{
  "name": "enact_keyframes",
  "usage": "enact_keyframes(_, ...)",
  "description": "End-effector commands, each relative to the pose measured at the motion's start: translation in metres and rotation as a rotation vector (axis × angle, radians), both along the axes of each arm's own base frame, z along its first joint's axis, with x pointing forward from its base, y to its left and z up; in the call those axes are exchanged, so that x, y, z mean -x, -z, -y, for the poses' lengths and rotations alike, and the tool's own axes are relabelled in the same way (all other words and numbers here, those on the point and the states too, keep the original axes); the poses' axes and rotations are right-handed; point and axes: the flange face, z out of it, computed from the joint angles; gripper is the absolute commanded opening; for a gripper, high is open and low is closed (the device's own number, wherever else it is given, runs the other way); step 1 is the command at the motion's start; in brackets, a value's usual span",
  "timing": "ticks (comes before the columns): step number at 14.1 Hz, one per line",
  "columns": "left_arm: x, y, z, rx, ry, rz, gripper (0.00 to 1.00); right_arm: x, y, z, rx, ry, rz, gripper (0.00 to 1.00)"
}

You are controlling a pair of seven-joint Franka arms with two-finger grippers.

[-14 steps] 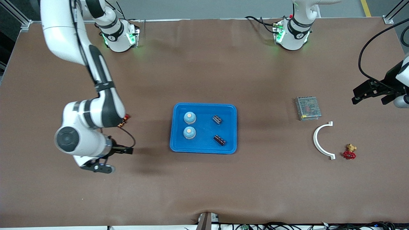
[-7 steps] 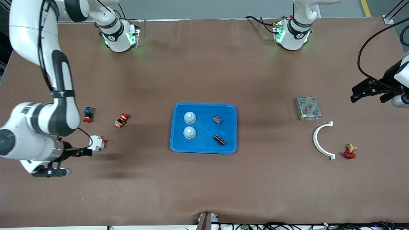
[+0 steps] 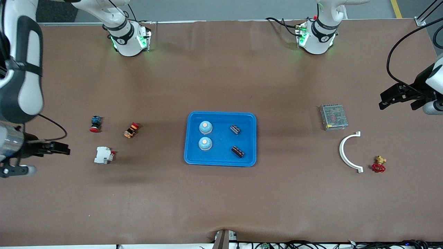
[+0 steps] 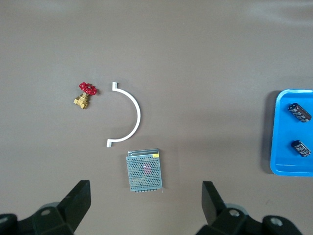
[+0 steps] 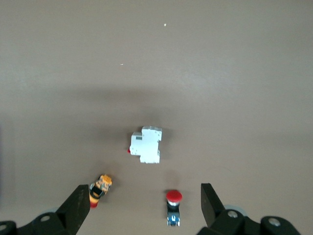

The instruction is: Place electrolytic capacitor and blue bell in tray

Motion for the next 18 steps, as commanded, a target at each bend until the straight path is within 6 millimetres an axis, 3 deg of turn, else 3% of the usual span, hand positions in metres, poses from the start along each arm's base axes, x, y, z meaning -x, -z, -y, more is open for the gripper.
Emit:
enact_keyframes(1,0.005,-0.006,0.001,-0.010,0.004,-0.004,1.00,0.024,-0.044,0.012,-0.013,0.002,0.022,1.00)
enact_keyframes(5,0.005,-0.005,-0.001,-0.007,-0.001,-0.007,1.00,0.048,-0.092,0.007,-0.032,0.025,0.043,1.00)
enact_keyframes(9,0.006,-0.006,0.000,-0.005,-0.004,-0.004,1.00,0.070,-0.124,-0.017,-0.029,0.086,0.037,1.00)
enact_keyframes(13,0.009,-0.002,-0.002,-0.005,-0.009,-0.010,1.00,0.090,-0.149,-0.035,-0.010,0.135,0.021,1.00)
enact_keyframes(18,0.017,-0.003,-0.001,-0.005,-0.007,0.013,1.00,0.111,-0.169,-0.032,-0.018,0.137,0.024,1.00)
